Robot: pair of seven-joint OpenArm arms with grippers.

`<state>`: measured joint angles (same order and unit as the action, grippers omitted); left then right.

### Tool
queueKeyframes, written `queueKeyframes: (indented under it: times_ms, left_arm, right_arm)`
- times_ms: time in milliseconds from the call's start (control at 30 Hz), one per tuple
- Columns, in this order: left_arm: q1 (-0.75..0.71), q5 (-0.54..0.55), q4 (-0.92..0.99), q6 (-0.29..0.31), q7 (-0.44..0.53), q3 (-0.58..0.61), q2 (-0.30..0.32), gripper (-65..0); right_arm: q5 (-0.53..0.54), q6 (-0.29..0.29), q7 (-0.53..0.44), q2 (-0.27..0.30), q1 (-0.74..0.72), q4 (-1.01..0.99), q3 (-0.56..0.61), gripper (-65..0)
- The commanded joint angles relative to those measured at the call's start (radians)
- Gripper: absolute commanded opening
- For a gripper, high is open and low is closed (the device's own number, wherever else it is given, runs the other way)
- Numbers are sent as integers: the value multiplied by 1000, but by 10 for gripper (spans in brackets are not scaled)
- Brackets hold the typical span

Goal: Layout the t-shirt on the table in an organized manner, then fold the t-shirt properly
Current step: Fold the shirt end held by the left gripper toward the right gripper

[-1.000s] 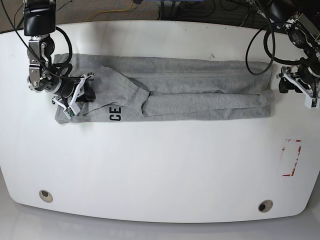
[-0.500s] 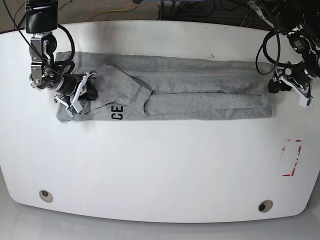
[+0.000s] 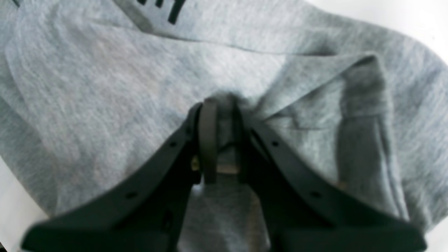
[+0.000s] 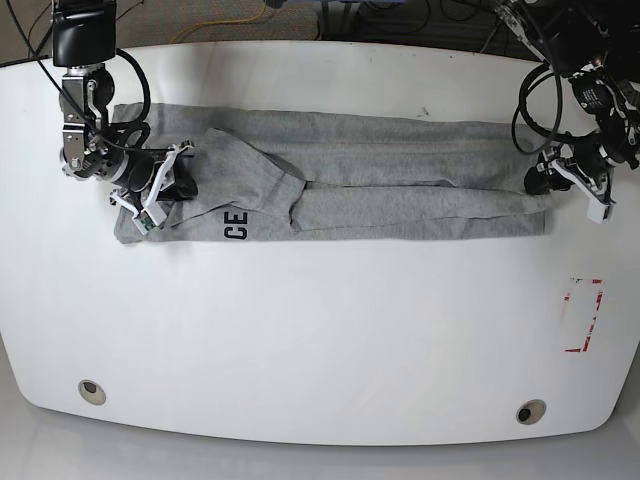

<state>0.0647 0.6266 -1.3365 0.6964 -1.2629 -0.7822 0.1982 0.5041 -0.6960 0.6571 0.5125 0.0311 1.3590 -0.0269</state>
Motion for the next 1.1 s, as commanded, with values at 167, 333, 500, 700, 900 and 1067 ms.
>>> queueKeyframes:
  times_ms: [167,333,500,700,900,1067]
  left_arm:
    - [20,12,76,2,53,31,14,-299]
    - [28,11,98,2,56,85,14,-303]
    - [27,11,88,2,56,131,14,-342]
    - [25,9,71,2,58,169,16,-615]
    - [-3,-38,-47,2,58,183,14,-637]
    - [-9,-138,-196,2,58,214,10,-639]
  right_arm:
    - [-15,-2,31,10,-3,4,0,-563]
    - [-15,-2,31,10,-3,4,-1,-563]
    - [-15,-2,31,10,-3,4,-3,-563]
    - [-14,-2,31,8,-3,6,-3,-563]
    - [-14,-2,31,8,-3,6,-3,-563]
    - [-14,-2,31,-10,-1,6,-5,-563]
